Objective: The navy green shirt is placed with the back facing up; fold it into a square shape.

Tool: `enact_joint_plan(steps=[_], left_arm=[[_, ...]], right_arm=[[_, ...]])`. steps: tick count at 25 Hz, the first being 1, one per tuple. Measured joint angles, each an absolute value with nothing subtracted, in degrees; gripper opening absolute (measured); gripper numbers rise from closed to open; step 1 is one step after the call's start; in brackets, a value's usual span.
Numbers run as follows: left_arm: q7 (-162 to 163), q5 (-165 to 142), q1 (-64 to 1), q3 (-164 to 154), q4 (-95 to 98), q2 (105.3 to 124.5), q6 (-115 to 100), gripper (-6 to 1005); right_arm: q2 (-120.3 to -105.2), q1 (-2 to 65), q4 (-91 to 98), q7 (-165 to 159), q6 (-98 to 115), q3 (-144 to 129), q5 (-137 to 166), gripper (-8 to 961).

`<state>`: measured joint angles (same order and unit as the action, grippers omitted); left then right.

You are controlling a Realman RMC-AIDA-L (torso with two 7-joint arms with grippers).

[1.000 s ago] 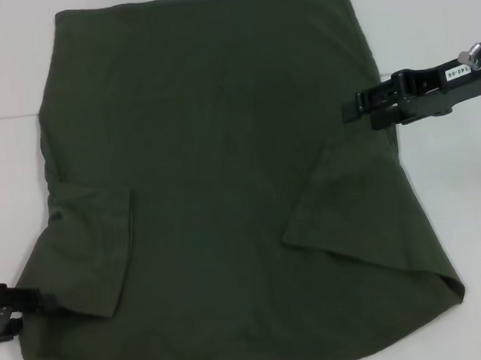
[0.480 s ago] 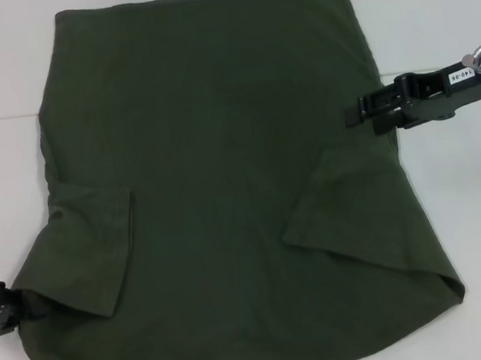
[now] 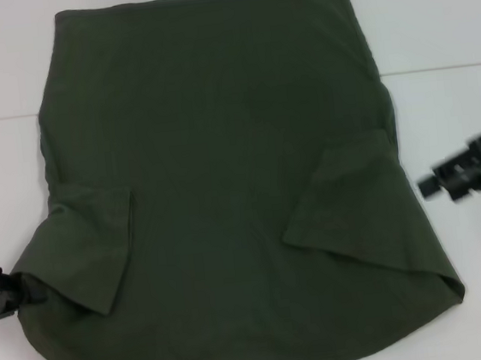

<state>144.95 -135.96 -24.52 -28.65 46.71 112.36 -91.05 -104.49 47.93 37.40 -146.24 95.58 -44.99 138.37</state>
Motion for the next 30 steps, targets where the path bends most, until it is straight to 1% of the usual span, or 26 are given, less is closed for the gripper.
enact_joint_plan(steps=[4,7,11,15,19,25,30], left_arm=[[144.8,-136.0,-25.2,-28.7,46.6,112.37,-90.3,19],[144.8,-136.0,-25.7,-28.7,46.7,112.64,-90.1,19],[144.8,-136.0,-26.1,-28.6,46.5,112.73,-89.7,19],[144.8,-136.0,-26.3,-28.6,46.3,112.82,-89.4,20],[144.8,-136.0,-26.4,-28.6,46.2,112.88,-89.1,20],[144.8,-136.0,-26.4,-28.7,46.0,113.20,-88.8,21],[144.9,-136.0,-26.2,-28.7,46.0,113.23,-88.7,21]], right_arm=[[-104.23,46.5,38.6,-146.4,97.4,-44.7,142.4,627],[-104.64,45.4,39.1,-146.1,97.2,-45.1,143.0,625],[-106.23,45.1,39.4,-143.4,96.9,-45.5,145.4,622],[-108.24,45.0,40.4,-142.0,95.1,-45.9,147.8,618],[-109.67,45.0,40.6,-142.3,93.7,-46.2,149.5,615],[-111.21,44.7,40.7,-142.4,92.2,-47.1,149.8,610],[-111.92,44.0,40.7,-142.6,90.7,-48.6,150.4,606]])
